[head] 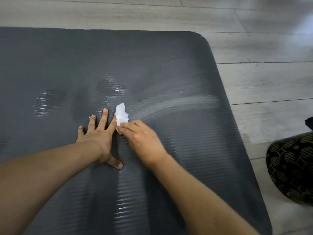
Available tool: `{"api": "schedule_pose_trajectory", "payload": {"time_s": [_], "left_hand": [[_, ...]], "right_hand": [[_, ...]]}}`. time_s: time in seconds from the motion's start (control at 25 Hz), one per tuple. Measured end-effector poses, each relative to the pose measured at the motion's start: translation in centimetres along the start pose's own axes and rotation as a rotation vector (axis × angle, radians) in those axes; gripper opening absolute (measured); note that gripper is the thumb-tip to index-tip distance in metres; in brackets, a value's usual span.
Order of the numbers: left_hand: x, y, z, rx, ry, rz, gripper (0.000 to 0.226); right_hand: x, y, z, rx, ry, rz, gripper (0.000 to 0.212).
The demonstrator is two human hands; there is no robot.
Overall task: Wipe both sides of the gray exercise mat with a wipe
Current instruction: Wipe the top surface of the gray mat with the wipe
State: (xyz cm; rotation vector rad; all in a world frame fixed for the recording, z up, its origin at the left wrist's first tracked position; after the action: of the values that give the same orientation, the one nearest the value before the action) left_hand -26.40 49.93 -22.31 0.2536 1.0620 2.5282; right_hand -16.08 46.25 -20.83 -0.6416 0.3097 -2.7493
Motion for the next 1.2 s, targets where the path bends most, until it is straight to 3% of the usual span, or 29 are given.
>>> {"api": "schedule_pose_trajectory", "payload": {"time_s": [0.08, 0.2, 0.28, 0.32, 0.4, 0.52, 0.6, 0.68, 0.8, 0.88, 0.96, 1.04, 1.12, 1.2], "left_hand": [[0.0, 0.1, 0.2, 0.001, 0.015, -0.005, 0.167], [0.0, 0.1, 0.1, -0.008, 0.020, -0.008, 0.168], [0.0, 0.0, 0.2, -0.014, 0.022, -0.006, 0.169], [0.0, 0.0, 0.3, -0.012, 0.024, -0.004, 0.169], [-0.1, 0.1, 0.2, -0.012, 0.027, -0.001, 0.170], [-0.1, 0.1, 0.3, -0.024, 0.021, 0.000, 0.170], [0.0, 0.3, 0.1, -0.032, 0.030, -0.003, 0.169], [0.1, 0.2, 0.1, -0.033, 0.035, -0.011, 0.169], [0.2, -0.2, 0.2, -0.040, 0.030, -0.006, 0.169], [0.1, -0.3, 0.0, -0.044, 0.011, -0.001, 0.169], [0.0, -0.1, 0.3, -0.048, 0.004, 0.003, 0.168], [-0.2, 0.8, 0.5, -0.068, 0.010, -0.011, 0.165], [-0.6, 2.2, 0.8, -0.142, 0.016, -0.037, 0.154], [-1.9, 4.5, 1.0, -0.274, 0.016, -0.111, 0.118]], "right_hand": [[-6.5, 1.1, 3.2, -0.073, 0.066, -0.114, 0.034], [-20.1, 7.8, 11.7, -0.203, 0.318, -0.787, 0.035], [-22.2, 10.5, 14.4, -0.338, 0.358, -1.025, 0.036], [-20.5, 9.9, 13.7, -0.388, 0.351, -1.024, 0.035], [-13.8, 6.1, 8.8, -0.394, 0.214, -0.752, 0.031], [0.3, 2.4, 0.8, -0.169, 0.030, -0.289, 0.032], [1.7, 3.0, 0.1, -0.088, 0.008, -0.137, 0.032], [-4.5, 4.9, 3.9, -0.191, 0.060, -0.246, 0.033], [-16.6, 10.9, 11.9, -0.322, 0.299, -0.802, 0.035], [-19.7, 13.1, 13.7, -0.300, 0.396, -1.023, 0.037], [-17.2, 11.6, 12.4, -0.367, 0.342, -1.000, 0.034], [-10.8, 9.4, 8.9, -0.425, 0.156, -0.790, 0.026], [-2.2, 7.7, 4.3, -0.288, 0.051, -0.517, 0.026], [2.4, 7.6, 2.1, -0.134, 0.036, -0.354, 0.028]]}}
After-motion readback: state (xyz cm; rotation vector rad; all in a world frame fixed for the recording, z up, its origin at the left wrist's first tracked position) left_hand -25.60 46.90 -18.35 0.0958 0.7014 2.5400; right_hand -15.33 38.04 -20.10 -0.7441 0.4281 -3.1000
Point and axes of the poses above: each hand's wrist, its own y-axis away from the middle knuckle, its own z-axis out of the back of the hand, x = y × z, the point moved 8 cm from there along -y, towards the middle knuckle, and after that the axes turned 1 degree about -z, right-handed, at the moved point
